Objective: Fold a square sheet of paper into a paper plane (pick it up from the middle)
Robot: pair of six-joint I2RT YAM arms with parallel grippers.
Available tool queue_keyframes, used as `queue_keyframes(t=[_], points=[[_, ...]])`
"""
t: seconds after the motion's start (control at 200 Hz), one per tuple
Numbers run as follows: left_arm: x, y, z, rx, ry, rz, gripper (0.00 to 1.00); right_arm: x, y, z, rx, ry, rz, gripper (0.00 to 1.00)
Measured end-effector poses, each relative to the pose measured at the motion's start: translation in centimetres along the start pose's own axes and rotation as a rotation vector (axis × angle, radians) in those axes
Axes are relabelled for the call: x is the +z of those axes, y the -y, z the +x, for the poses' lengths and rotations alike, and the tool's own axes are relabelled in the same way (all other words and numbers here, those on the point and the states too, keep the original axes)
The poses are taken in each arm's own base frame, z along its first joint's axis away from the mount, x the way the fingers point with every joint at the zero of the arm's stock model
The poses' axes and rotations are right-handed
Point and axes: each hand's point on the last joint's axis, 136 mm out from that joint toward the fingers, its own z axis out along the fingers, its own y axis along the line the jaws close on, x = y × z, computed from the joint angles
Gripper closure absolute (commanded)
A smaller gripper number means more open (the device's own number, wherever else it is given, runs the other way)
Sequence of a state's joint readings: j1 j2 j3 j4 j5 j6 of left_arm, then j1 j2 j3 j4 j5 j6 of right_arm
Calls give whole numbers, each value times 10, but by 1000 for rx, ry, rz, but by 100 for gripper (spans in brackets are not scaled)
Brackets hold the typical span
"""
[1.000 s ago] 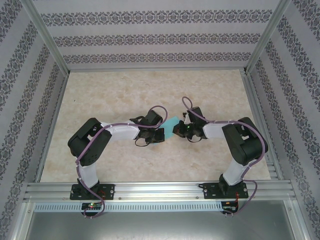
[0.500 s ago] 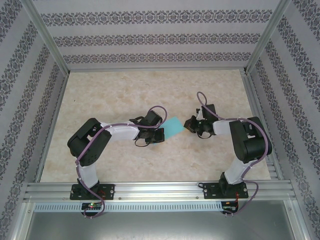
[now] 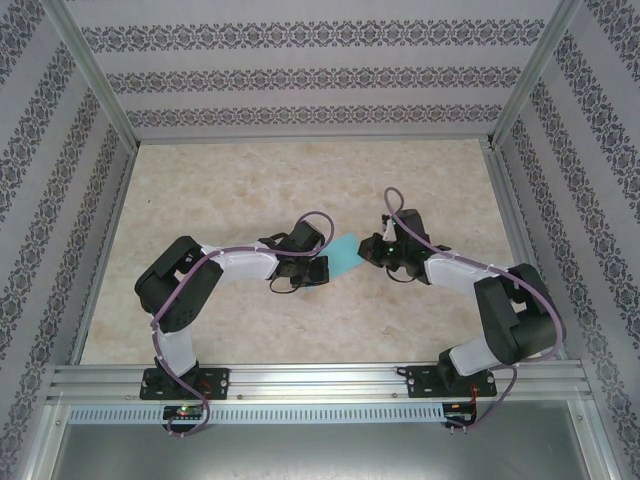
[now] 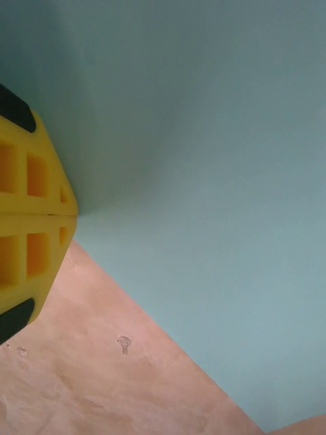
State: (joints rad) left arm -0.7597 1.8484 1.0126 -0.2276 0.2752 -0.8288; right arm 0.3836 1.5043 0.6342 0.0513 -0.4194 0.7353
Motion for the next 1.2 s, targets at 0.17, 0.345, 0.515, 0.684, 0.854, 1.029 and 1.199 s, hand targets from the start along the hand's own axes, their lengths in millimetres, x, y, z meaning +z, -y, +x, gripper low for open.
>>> queue_keyframes(t=[0.17,0.345,0.515,0.684,0.854,1.029,1.199], points=[[0,0,0,0,0,1,95,28,6,24,21,-90,28,100],[0,1,0,2,2,3,95,43,6,29,32,-120,33,100],[0,1,-1,6,2,4,95,45,2,26,25,-113,24,100],[-1,2,-1,33,2,5,94,51,5,27,32,-128,33,100],[-2,5,-1,71,-2,14,94,52,5,27,33,-129,34,100],[-5,18,-6,96,19,69,94,53,5,27,33,-129,30,100],[-6,27,-14,115,50,97,94,54,4,26,34,-129,23,100]])
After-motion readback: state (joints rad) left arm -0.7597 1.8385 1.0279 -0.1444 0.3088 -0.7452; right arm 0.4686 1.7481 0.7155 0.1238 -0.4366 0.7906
